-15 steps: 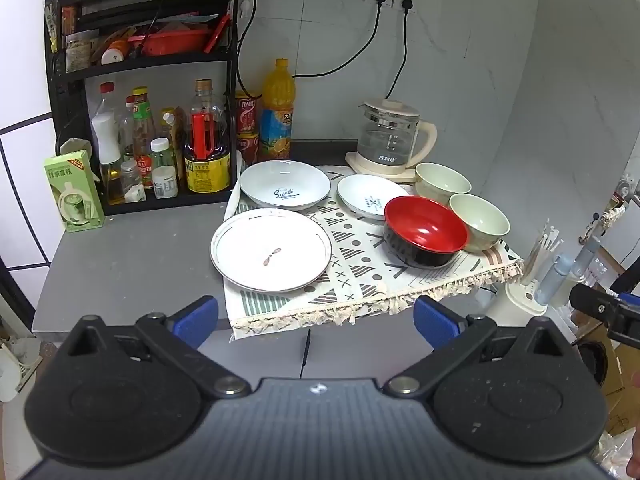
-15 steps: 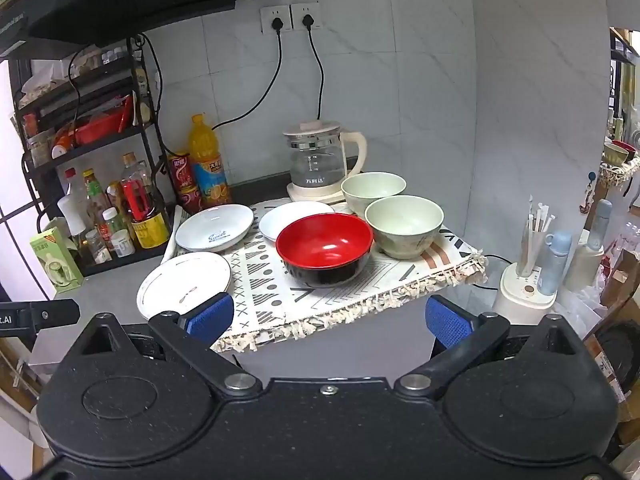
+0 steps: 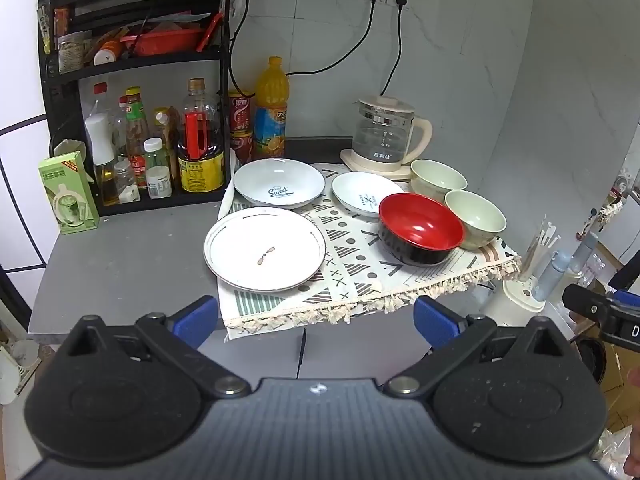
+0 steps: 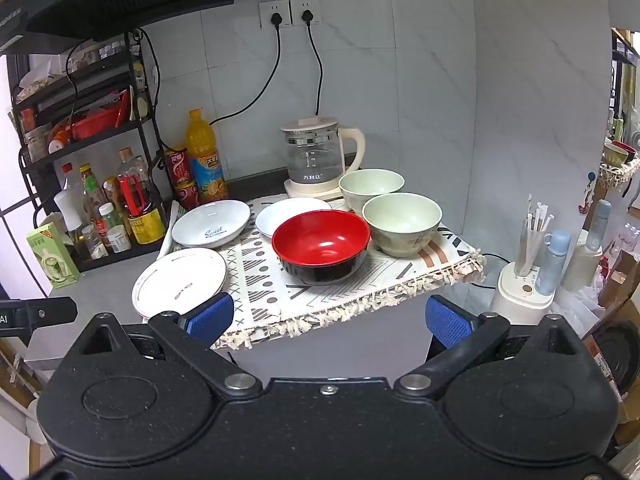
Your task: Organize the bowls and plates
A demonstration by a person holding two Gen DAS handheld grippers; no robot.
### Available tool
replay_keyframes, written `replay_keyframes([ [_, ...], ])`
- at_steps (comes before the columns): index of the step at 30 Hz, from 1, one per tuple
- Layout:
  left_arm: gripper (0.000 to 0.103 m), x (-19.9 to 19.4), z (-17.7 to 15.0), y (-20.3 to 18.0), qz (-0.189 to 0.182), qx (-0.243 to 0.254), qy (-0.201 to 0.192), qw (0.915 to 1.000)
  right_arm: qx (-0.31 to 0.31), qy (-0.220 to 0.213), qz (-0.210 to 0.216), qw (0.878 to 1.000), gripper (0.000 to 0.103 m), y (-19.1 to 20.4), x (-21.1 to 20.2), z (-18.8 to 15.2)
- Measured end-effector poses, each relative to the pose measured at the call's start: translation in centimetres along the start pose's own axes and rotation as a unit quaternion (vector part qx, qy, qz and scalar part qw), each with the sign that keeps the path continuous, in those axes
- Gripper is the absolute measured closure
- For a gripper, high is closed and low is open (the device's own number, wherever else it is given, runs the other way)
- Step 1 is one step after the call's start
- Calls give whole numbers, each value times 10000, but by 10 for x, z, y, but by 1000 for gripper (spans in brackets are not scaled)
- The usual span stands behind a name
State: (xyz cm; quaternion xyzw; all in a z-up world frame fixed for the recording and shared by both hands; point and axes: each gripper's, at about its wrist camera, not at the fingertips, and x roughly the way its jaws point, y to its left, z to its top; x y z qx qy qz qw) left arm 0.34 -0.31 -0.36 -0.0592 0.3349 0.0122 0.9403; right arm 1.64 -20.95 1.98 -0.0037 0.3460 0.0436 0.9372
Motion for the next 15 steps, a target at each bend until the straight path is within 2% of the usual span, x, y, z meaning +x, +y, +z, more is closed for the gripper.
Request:
replay_keyframes([
  [15,0,3,0,-1,1,-48,-11,10000,-198,116,8,9997,0,5,4,-1],
])
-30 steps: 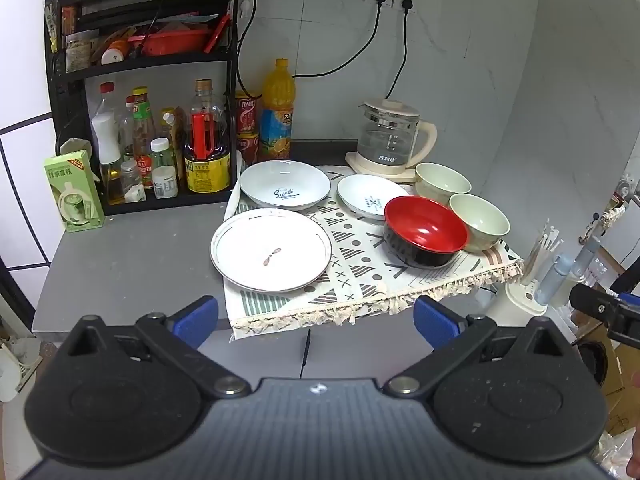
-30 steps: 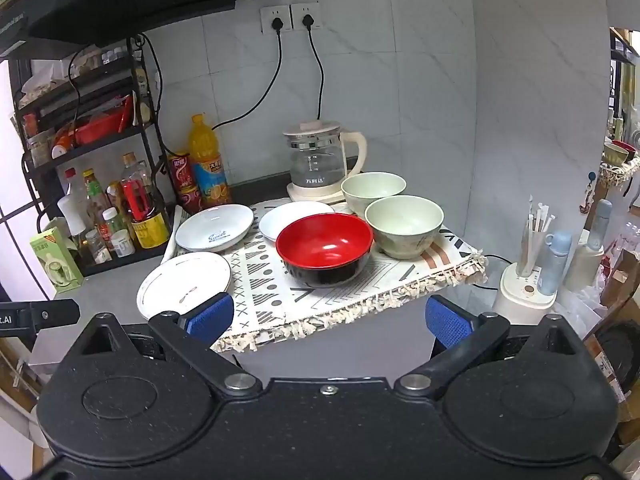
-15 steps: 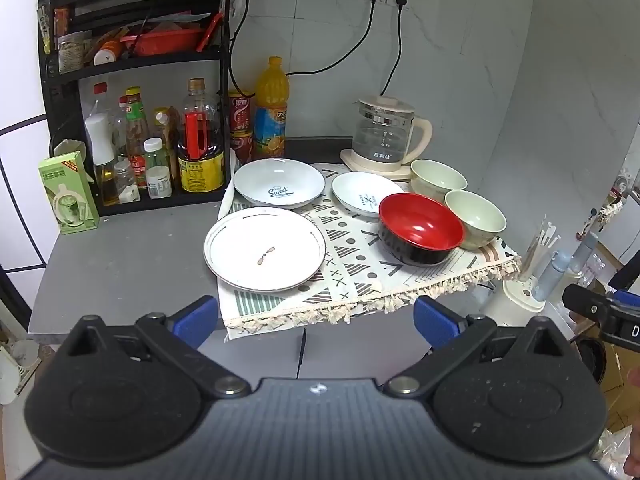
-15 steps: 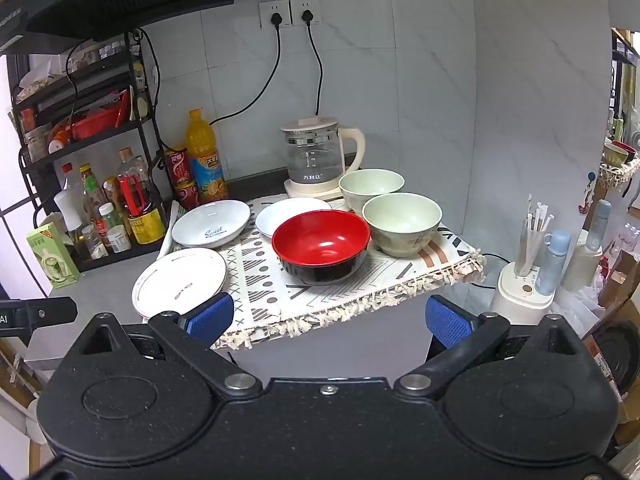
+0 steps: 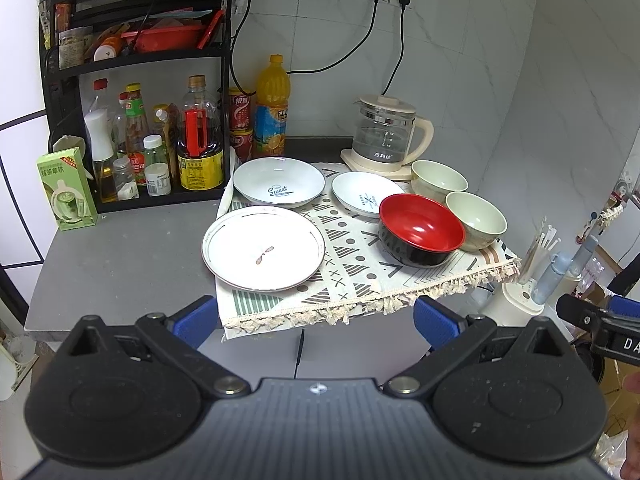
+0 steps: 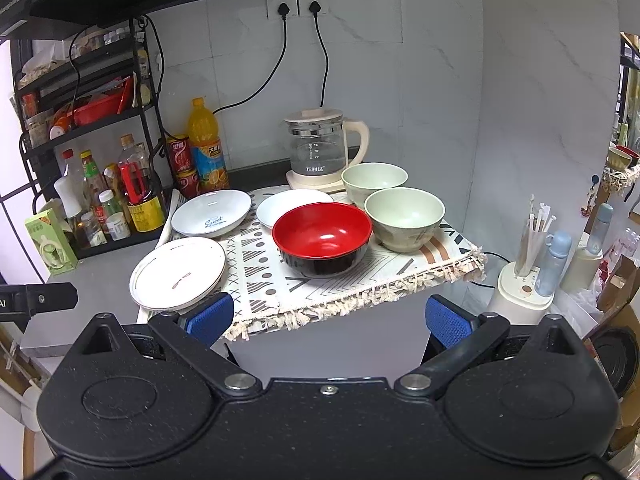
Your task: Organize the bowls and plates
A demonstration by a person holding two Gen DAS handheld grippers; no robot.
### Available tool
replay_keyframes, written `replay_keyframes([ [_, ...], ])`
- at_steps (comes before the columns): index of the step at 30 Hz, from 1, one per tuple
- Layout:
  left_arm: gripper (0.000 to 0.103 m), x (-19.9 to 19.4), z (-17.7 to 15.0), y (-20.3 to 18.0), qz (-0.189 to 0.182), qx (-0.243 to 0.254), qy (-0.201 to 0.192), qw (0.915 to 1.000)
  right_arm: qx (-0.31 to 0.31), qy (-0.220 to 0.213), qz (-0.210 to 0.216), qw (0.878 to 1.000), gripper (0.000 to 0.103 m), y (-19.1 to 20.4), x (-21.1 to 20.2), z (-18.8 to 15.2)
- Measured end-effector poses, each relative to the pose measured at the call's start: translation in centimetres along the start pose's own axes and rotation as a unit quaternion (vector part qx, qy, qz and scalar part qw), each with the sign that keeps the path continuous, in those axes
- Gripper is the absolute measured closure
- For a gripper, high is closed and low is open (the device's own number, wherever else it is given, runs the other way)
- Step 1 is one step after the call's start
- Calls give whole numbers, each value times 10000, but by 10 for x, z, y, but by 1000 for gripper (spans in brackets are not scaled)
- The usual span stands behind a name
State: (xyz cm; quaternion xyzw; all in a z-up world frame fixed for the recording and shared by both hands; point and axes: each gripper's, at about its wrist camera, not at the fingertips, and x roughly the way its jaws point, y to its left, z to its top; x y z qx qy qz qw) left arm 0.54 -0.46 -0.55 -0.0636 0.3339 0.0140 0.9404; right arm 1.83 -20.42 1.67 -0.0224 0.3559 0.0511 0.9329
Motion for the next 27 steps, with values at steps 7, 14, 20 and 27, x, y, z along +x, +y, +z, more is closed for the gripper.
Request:
replay_keyframes([
  [7,0,3,-1,3,5,-32,21,10000,-45,11,-14,10000,0,2,1,0],
  [14,0,7,1,4,-18,-56,37,10000,-50,70,-28,10000,0,2,6,2],
  [20,0,10,4,2,-29,-64,43,10000,-36,77,-45,10000,0,0,9,3],
  [27,0,16,7,1,-39,-68,61,10000,-4,102,-75,9999,0,-2,14,4],
])
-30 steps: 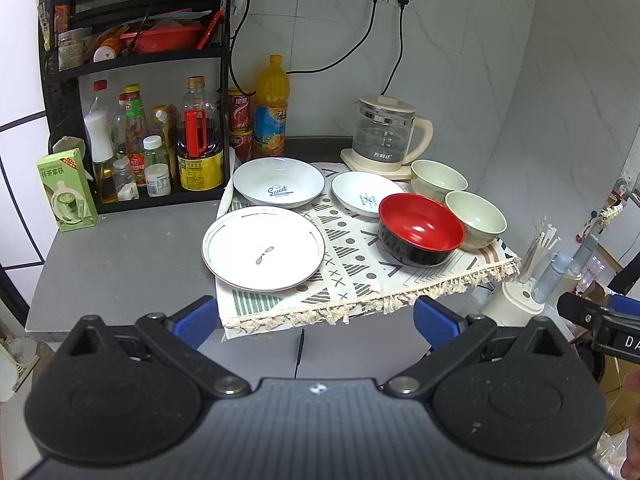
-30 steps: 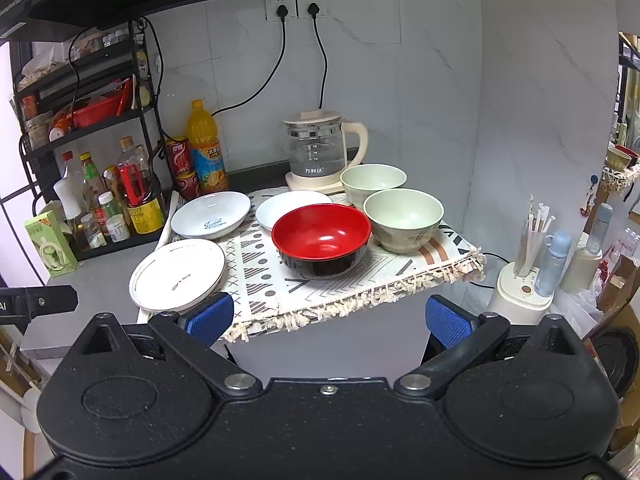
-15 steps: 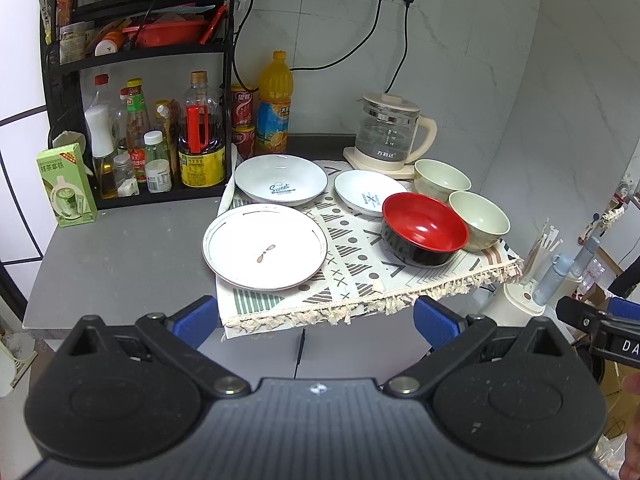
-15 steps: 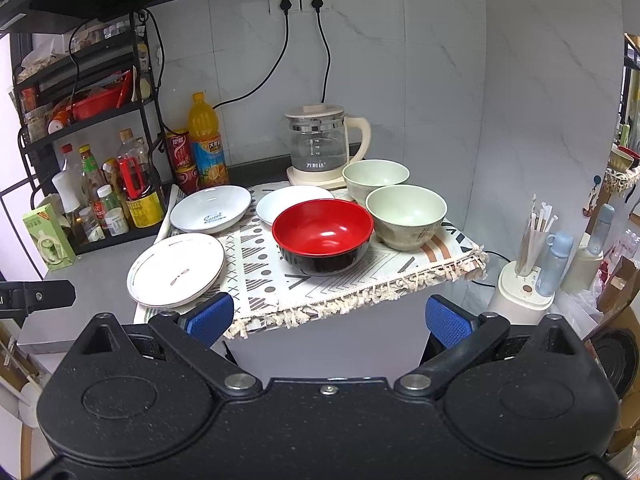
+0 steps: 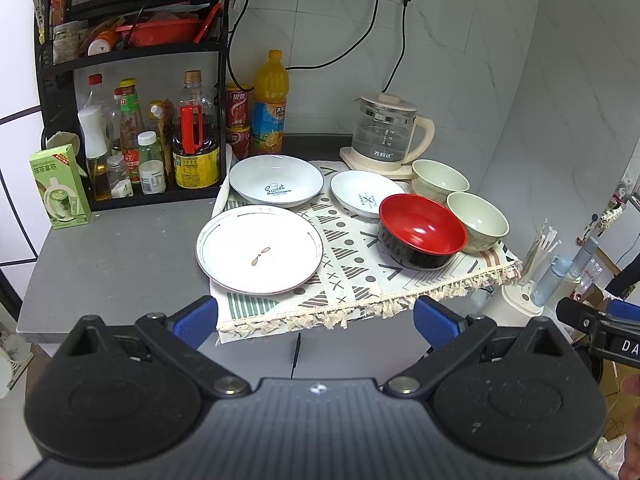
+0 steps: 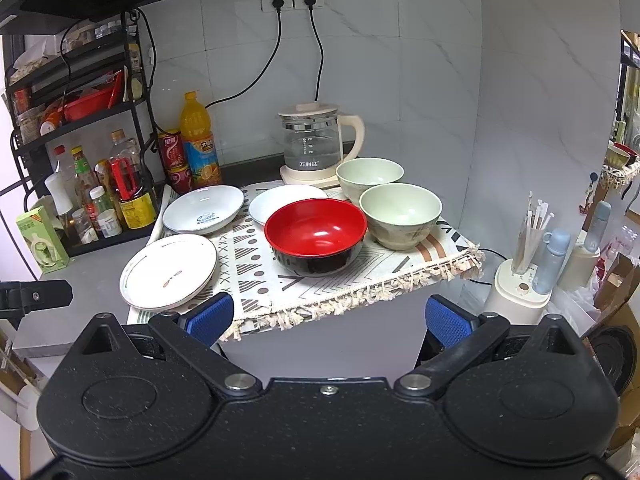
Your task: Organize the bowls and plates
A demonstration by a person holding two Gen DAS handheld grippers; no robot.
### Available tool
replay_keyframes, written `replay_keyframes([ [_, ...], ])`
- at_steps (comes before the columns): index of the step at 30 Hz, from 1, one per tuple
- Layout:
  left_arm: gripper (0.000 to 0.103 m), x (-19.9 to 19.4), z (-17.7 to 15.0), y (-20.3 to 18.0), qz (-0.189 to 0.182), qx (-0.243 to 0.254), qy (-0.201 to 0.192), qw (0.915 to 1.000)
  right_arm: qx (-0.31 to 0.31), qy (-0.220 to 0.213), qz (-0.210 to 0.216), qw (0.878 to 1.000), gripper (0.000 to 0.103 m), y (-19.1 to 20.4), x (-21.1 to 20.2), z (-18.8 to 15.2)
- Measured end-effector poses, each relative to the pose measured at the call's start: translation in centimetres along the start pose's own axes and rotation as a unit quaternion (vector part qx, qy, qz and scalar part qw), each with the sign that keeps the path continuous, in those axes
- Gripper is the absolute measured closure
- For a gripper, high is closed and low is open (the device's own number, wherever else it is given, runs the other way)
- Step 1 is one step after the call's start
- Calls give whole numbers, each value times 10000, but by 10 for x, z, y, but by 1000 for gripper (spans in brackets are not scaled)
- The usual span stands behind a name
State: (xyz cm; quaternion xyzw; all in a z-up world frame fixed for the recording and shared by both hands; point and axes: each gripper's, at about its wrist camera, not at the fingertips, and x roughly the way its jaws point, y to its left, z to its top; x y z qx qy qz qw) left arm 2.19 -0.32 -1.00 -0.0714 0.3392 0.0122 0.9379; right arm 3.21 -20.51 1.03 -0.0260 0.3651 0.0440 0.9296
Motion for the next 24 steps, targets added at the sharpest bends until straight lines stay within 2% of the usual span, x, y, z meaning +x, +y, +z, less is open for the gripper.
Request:
replay_keyframes([
  [24,0,8,6,4,17,-62,-8,10000,-52,56,44,10000,0,4,6,2],
])
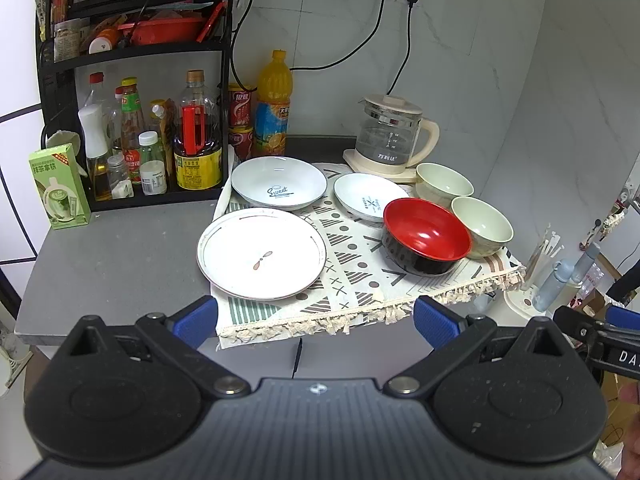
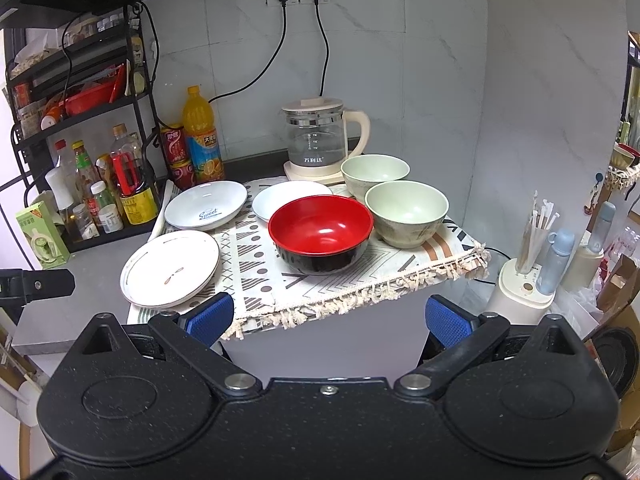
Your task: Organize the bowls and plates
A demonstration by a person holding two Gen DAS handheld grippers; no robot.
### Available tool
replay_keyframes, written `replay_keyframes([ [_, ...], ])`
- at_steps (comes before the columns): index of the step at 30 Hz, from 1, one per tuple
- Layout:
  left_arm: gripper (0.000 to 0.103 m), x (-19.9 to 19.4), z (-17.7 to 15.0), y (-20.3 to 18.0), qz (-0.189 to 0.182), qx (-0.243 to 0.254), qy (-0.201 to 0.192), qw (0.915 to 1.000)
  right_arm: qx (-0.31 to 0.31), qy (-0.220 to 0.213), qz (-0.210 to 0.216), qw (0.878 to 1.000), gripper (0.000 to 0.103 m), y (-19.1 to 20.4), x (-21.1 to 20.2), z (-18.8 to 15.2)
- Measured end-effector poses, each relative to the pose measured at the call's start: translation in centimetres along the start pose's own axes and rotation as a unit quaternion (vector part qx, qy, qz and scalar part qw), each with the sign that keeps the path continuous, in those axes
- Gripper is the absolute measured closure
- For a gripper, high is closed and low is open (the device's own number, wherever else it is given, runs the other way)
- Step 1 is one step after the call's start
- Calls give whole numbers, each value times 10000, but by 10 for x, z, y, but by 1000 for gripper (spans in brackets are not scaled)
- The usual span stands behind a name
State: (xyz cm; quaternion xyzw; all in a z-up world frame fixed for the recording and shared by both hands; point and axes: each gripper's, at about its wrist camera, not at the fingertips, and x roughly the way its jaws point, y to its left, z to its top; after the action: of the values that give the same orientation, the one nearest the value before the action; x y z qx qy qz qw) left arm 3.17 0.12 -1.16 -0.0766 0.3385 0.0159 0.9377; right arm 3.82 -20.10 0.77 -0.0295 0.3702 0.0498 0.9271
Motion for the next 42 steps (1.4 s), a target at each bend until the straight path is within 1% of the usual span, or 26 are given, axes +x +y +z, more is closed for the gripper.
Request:
replay_keyframes([
  [7,0,10,4,3,-8,-26,54,10000,3,23,2,10000,0,2,7,3],
  [15,0,36,17,2,-62,-3,154,9999,124,147,114,9997,0,-1,23,10],
  [18,0,50,23,-1,-104,37,232,9997,181,172,82,9997,0,-4,31,13],
  [21,0,66,30,-5,-152,58,295,9994,260,186,221,9992,0,-8,40,17],
  [25,0,89,43,-7,-169,35,393,9991,261,255,195,9991,0,-10,54,26],
  [31,0,121,64,-13,-246,127,500,9984,367,308,165,9987,0,-16,78,39],
  [37,0,160,88,-16,-410,-47,696,9967,465,407,138,9980,0,-23,107,54],
  [42,0,188,108,-24,-453,14,761,9961,520,489,75,9974,0,-32,133,70],
])
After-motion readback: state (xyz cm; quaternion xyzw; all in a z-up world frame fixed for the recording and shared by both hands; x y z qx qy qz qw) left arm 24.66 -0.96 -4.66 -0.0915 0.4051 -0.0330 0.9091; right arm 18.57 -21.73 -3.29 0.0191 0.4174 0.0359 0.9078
